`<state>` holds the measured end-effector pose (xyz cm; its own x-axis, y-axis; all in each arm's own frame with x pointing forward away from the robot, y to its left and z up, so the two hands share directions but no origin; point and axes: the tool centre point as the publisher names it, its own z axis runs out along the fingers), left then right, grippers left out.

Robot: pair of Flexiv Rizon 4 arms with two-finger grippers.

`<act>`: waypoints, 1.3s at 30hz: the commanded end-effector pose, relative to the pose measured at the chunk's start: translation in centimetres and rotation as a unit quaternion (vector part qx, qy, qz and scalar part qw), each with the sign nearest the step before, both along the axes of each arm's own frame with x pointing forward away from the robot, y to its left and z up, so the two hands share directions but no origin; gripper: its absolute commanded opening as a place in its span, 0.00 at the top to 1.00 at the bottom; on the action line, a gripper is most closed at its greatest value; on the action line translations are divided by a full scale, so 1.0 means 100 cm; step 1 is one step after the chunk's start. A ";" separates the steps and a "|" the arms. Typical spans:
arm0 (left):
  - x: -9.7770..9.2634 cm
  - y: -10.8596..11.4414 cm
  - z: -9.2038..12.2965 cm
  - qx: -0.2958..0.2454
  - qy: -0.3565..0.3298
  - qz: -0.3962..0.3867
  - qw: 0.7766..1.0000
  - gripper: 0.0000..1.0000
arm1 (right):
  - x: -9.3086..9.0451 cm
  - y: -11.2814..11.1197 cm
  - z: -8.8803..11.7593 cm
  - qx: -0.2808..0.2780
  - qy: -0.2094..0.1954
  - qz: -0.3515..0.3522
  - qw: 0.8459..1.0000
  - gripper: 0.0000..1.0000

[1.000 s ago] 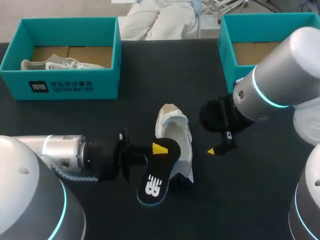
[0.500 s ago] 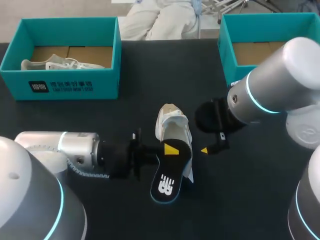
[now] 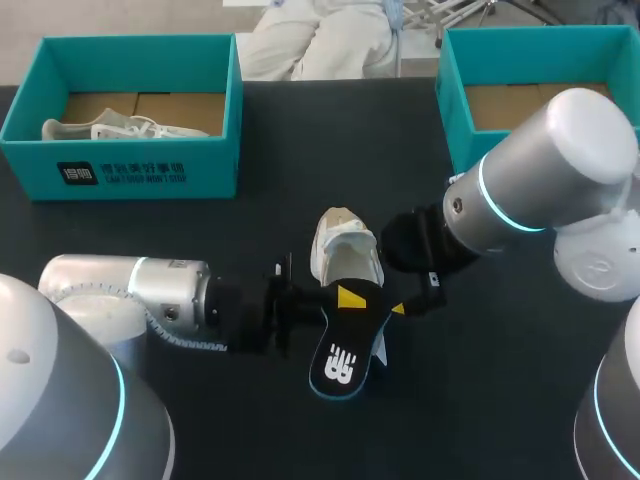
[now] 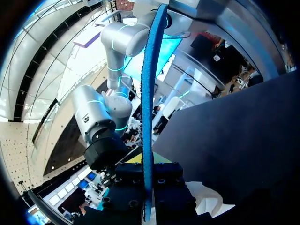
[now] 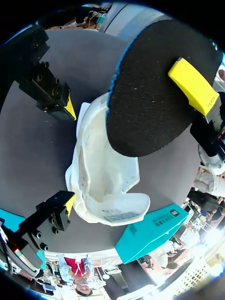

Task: Take the shoe out of the shoebox, open the shoe tongue, remove and reinsert the insole, then place the shoe into the shoebox

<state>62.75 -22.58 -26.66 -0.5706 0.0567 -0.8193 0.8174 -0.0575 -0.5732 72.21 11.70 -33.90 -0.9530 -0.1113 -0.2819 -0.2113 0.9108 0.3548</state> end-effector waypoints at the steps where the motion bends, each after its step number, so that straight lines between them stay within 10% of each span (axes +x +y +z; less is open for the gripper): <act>1: 0.005 -0.012 -0.011 0.009 0.000 0.000 1.000 1.00 | -0.002 0.004 -0.001 -0.003 -0.002 -0.002 1.000 0.00; 39: 0.055 -0.006 -0.075 0.009 0.048 0.014 0.999 1.00 | -0.002 0.004 -0.001 -0.003 -0.002 -0.002 1.000 0.00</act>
